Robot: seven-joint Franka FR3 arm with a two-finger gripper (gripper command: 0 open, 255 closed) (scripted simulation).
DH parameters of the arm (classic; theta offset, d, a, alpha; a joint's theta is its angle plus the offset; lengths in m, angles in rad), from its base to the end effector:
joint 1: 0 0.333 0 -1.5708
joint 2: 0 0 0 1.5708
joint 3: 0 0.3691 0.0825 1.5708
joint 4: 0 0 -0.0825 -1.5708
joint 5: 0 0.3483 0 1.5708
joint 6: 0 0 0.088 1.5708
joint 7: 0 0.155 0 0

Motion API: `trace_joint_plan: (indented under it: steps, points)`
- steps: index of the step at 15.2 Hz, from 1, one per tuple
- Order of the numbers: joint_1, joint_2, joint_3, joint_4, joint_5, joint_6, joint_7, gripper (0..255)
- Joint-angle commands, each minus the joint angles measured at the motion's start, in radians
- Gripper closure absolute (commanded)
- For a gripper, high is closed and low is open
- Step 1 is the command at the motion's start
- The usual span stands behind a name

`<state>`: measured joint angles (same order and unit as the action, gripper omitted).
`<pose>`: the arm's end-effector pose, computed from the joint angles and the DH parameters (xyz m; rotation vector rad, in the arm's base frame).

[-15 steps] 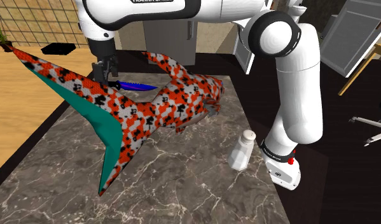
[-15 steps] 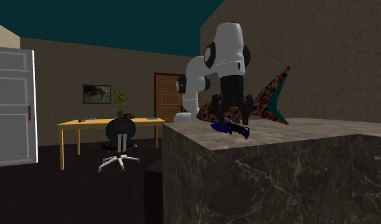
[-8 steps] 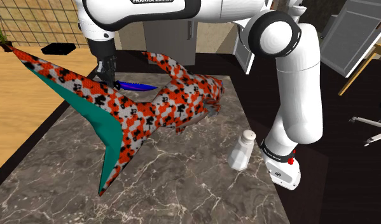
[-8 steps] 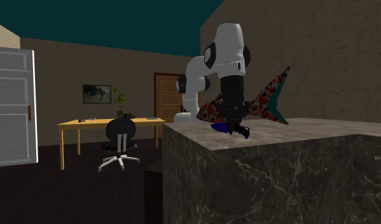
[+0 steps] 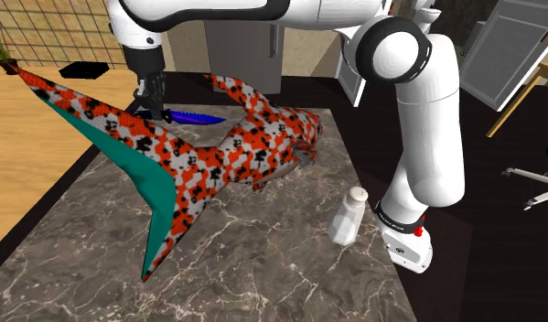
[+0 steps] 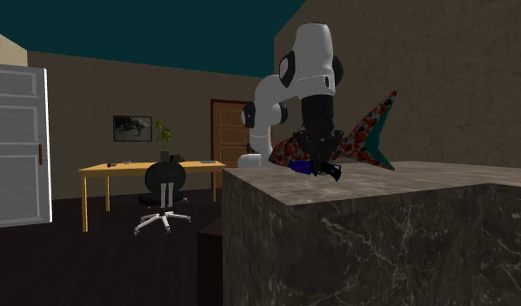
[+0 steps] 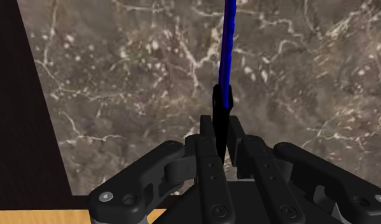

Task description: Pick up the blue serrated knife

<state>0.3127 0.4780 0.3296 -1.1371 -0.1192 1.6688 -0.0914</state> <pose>0.5920 0.3504 0.5510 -2.9035 -1.0606 -0.1018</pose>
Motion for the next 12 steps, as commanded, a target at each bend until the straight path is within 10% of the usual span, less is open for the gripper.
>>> trace_joint_plan:
  steps: [1,12]
  points:
    - [0.008,0.016,-0.001,0.056,-0.004,-0.04,0.0,255]
    - [0.06,0.118,-0.008,0.353,-0.032,-0.234,-0.001,255]
